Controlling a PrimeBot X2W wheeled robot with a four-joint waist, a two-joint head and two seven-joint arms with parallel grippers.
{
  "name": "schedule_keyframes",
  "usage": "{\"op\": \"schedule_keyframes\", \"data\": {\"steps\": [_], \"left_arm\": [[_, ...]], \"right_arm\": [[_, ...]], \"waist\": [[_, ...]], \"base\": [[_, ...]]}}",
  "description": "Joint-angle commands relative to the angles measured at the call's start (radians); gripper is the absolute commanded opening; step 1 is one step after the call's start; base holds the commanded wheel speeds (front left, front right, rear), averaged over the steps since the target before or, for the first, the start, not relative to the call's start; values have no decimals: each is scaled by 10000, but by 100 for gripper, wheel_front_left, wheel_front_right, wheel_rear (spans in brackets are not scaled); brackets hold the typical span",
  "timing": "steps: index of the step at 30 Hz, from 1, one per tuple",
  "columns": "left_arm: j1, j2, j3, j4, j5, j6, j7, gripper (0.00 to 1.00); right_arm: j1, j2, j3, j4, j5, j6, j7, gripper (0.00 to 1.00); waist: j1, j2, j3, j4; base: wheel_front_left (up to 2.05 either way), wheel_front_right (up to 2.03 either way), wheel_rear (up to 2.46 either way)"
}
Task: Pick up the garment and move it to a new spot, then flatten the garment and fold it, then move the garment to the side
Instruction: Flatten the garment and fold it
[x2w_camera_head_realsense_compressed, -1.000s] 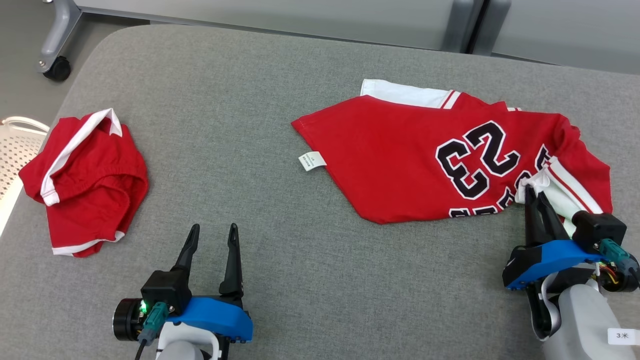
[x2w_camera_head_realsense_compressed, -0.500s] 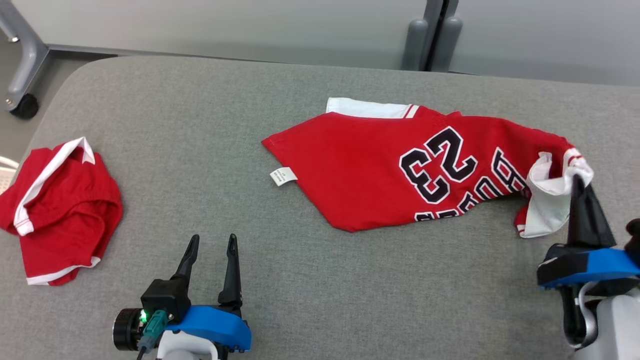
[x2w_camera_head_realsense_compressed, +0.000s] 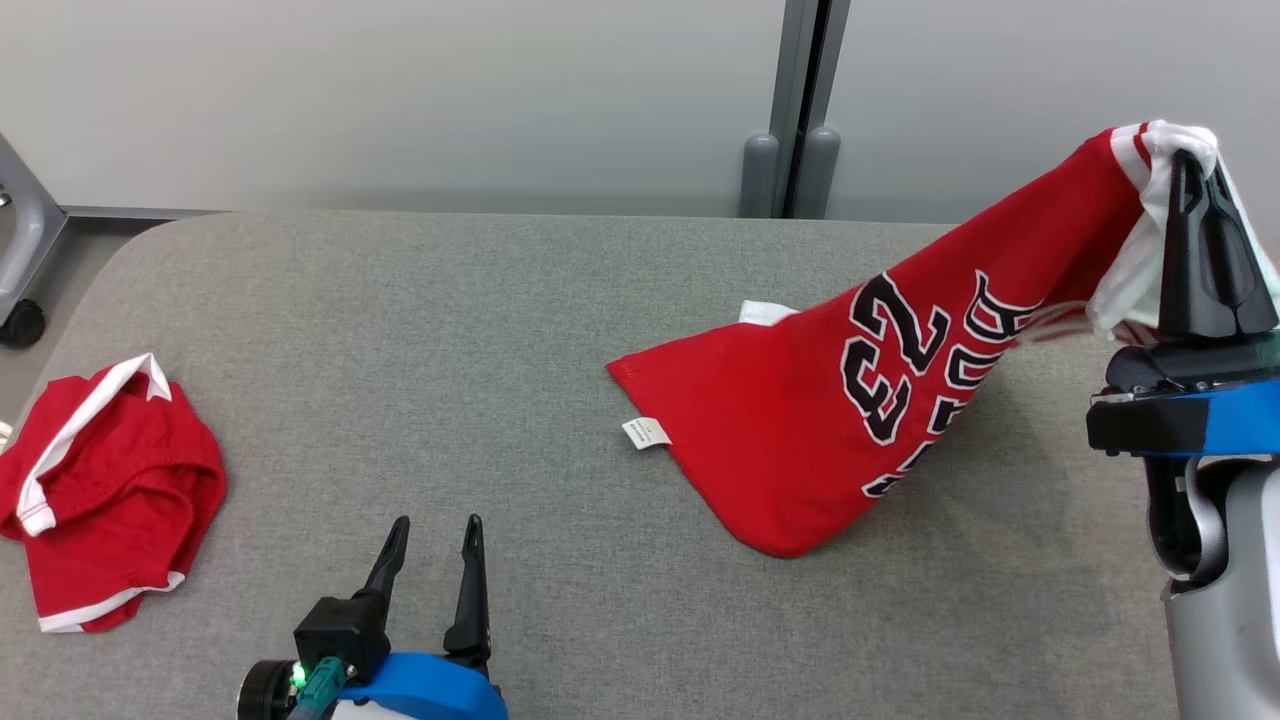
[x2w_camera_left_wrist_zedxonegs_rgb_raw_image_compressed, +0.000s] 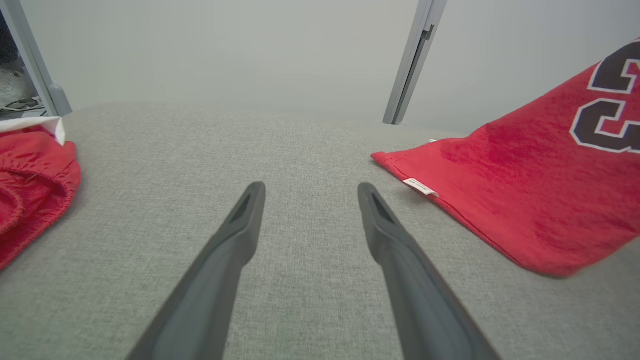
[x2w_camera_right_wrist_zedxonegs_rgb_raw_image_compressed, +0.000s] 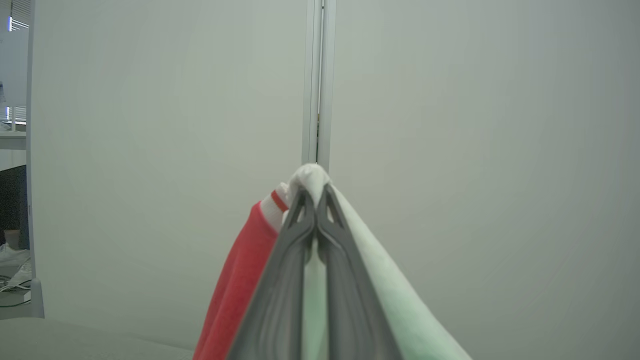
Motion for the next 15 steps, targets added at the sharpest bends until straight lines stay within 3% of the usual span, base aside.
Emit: {"op": "schedule_keyframes", "data": {"steps": [1,6,15], "left_arm": [[151,-2,-18,9,-85,-37,-27,100],[292,-5,-25,17,-97,-35,-27,100],[114,-5,177,-32,40,-61,-27,100]], "right_arm": [[-107,-102,38,121,-36,1,-53,0],[351,-339,156,865,-413,1,-53,0],[2114,-444,-1148,1597,-1058,1,-55,0]], "waist": [[2,3,-27,17],[2,3,-44,114],[2,3,286,-261]], "base": [[0,0,0],[0,0,0],[0,0,0]]}}
